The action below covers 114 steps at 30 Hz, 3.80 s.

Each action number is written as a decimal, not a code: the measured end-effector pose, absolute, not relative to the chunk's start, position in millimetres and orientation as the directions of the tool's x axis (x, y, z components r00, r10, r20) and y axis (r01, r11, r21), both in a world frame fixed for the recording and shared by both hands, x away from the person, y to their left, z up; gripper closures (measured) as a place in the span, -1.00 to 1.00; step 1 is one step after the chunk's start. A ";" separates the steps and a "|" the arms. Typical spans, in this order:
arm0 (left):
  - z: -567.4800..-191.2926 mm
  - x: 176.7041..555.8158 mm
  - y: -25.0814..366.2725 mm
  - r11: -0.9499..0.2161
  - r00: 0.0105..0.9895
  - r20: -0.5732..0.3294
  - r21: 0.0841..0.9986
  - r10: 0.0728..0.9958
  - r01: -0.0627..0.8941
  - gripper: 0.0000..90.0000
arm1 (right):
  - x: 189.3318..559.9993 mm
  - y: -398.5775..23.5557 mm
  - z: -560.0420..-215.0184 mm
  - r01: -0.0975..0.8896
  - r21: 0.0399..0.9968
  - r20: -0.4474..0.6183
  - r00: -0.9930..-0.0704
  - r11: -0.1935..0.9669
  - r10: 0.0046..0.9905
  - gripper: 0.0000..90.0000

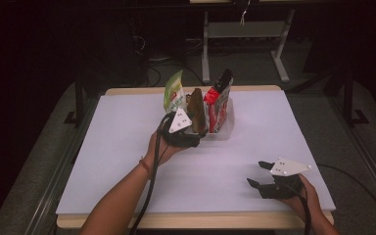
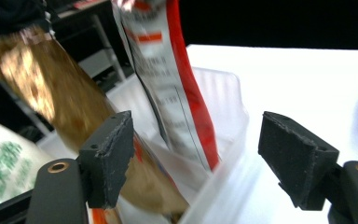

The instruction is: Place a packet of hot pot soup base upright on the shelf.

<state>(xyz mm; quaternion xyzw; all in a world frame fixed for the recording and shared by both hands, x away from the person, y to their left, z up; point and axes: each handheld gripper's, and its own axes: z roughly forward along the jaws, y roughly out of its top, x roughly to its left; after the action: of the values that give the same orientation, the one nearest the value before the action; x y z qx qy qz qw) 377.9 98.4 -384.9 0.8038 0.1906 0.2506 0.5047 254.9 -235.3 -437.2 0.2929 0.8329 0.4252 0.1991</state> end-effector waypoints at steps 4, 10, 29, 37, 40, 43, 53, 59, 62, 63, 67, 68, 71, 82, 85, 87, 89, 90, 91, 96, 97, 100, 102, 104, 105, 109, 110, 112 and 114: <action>-388.9 374.7 108.9 -0.411 0.804 0.181 0.908 0.566 0.085 -0.55 | 255.5 -235.9 -438.0 0.324 0.824 -0.077 -0.748 0.465 0.659 -0.39; -393.2 366.8 128.8 -0.422 0.815 0.173 0.902 0.553 0.095 -0.54 | 256.4 -237.5 -438.5 0.327 0.822 -0.082 -0.743 0.467 0.664 -0.40; -407.3 348.6 164.2 -0.512 0.816 0.220 0.852 0.534 0.105 -0.62 | 256.3 -238.8 -437.8 0.321 0.827 -0.082 -0.743 0.461 0.664 -0.40; -409.8 337.8 177.9 -0.551 0.819 0.233 0.827 0.524 0.117 -0.62 | 255.2 -238.3 -436.8 0.314 0.830 -0.085 -0.746 0.462 0.660 -0.38; -412.1 333.8 185.1 -0.560 0.815 0.241 0.820 0.527 0.119 -0.62 | 255.0 -238.0 -436.7 0.311 0.829 -0.089 -0.747 0.464 0.659 -0.38; -417.0 330.3 192.2 -0.574 0.816 0.245 0.809 0.523 0.125 -0.61 | 254.9 -237.7 -436.8 0.311 0.829 -0.086 -0.749 0.464 0.657 -0.38; -427.2 319.9 218.1 -0.591 0.811 0.245 0.793 0.531 0.148 -0.58 | 254.1 -235.7 -436.9 0.313 0.826 -0.086 -0.752 0.468 0.654 -0.38; -429.1 314.3 231.3 -0.579 0.802 0.237 0.800 0.548 0.159 -0.58 | 254.2 -236.1 -437.3 0.311 0.826 -0.088 -0.753 0.470 0.652 -0.38; -430.6 311.7 238.7 -0.581 0.798 0.238 0.797 0.553 0.165 -0.58 | 253.7 -236.3 -437.0 0.311 0.827 -0.087 -0.752 0.468 0.653 -0.38; -431.0 310.6 241.2 -0.577 0.796 0.238 0.800 0.557 0.164 -0.58 | 253.6 -236.4 -437.0 0.311 0.827 -0.087 -0.752 0.468 0.653 -0.38; -431.2 306.5 251.5 -0.569 0.790 0.232 0.804 0.567 0.173 -0.58 | 253.6 -236.4 -436.8 0.309 0.828 -0.087 -0.753 0.467 0.652 -0.38; -431.3 305.3 254.0 -0.566 0.791 0.228 0.806 0.568 0.174 -0.58 | 253.7 -236.2 -437.0 0.311 0.827 -0.087 -0.752 0.468 0.653 -0.38; -432.3 301.9 261.3 -0.558 0.785 0.220 0.809 0.579 0.184 -0.58 | 253.8 -236.0 -437.3 0.309 0.826 -0.088 -0.755 0.471 0.650 -0.38; -438.0 285.1 295.5 -0.493 0.735 0.184 0.840 0.652 0.227 -0.57 | 253.8 -237.3 -436.6 0.308 0.831 -0.089 -0.749 0.463 0.657 -0.39; -438.8 280.7 301.7 -0.484 0.726 0.177 0.843 0.664 0.237 -0.57 | 254.9 -238.5 -436.6 0.306 0.832 -0.090 -0.748 0.462 0.658 -0.39; -440.0 277.9 305.9 -0.471 0.716 0.171 0.848 0.677 0.243 -0.57 | 254.9 -238.6 -436.5 0.308 0.833 -0.088 -0.747 0.460 0.659 -0.39; -441.7 275.4 310.4 -0.453 0.705 0.158 0.855 0.691 0.253 -0.57 | 255.3 -238.9 -436.4 0.311 0.833 -0.084 -0.745 0.457 0.662 -0.40; -442.1 274.4 312.7 -0.452 0.698 0.160 0.854 0.699 0.257 -0.57 | 255.5 -239.1 -436.5 0.313 0.833 -0.083 -0.745 0.456 0.662 -0.40; -442.4 273.4 314.8 -0.441 0.692 0.151 0.859 0.705 0.262 -0.58 | 255.9 -239.2 -436.6 0.311 0.833 -0.084 -0.746 0.458 0.661 -0.40; -443.4 267.5 323.3 -0.379 0.678 0.101 0.884 0.728 0.275 -0.57 | 256.5 -241.1 -436.2 0.310 0.835 -0.084 -0.745 0.454 0.662 -0.40; -443.3 266.5 324.3 -0.371 0.673 0.096 0.886 0.733 0.277 -0.57 | 256.5 -241.1 -436.2 0.310 0.835 -0.084 -0.745 0.454 0.662 -0.40; -440.9 263.1 325.0 -0.361 0.666 0.103 0.895 0.738 0.262 -0.57 | 256.9 -242.4 -436.3 0.312 0.836 -0.081 -0.743 0.451 0.665 -0.40; -438.2 260.1 325.5 -0.357 0.666 0.113 0.902 0.737 0.242 -0.55 | 256.9 -242.4 -436.4 0.315 0.836 -0.079 -0.742 0.450 0.666 -0.40; -437.1 258.7 326.0 -0.355 0.666 0.114 0.904 0.737 0.238 -0.54 | 257.5 -242.2 -436.9 0.315 0.835 -0.077 -0.744 0.450 0.663 -0.40; -436.7 258.1 326.1 -0.358 0.668 0.116 0.903 0.735 0.236 -0.53 | 257.9 -241.9 -437.2 0.313 0.834 -0.079 -0.747 0.454 0.660 -0.40; -436.1 256.7 325.3 -0.362 0.667 0.121 0.902 0.735 0.235 -0.53 | 257.9 -241.9 -437.3 0.313 0.834 -0.077 -0.749 0.453 0.658 -0.40; -436.3 256.8 325.1 -0.363 0.667 0.119 0.901 0.736 0.239 -0.53 | 257.7 -241.8 -437.1 0.310 0.834 -0.080 -0.750 0.456 0.657 -0.40; -436.7 257.1 325.1 -0.359 0.668 0.111 0.900 0.736 0.246 -0.54 | 256.7 -242.0 -436.3 0.305 0.837 -0.083 -0.750 0.454 0.657 -0.40; -436.5 257.2 324.6 -0.360 0.666 0.113 0.900 0.737 0.246 -0.54 | 256.3 -242.0 -436.2 0.304 0.838 -0.084 -0.750 0.454 0.656 -0.40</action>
<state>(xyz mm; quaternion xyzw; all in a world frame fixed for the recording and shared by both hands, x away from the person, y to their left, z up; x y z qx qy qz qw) 257.2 324.6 -436.5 0.7821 0.3142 0.2613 0.4704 256.3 -242.0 -436.2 0.2897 0.8282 0.4347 0.2029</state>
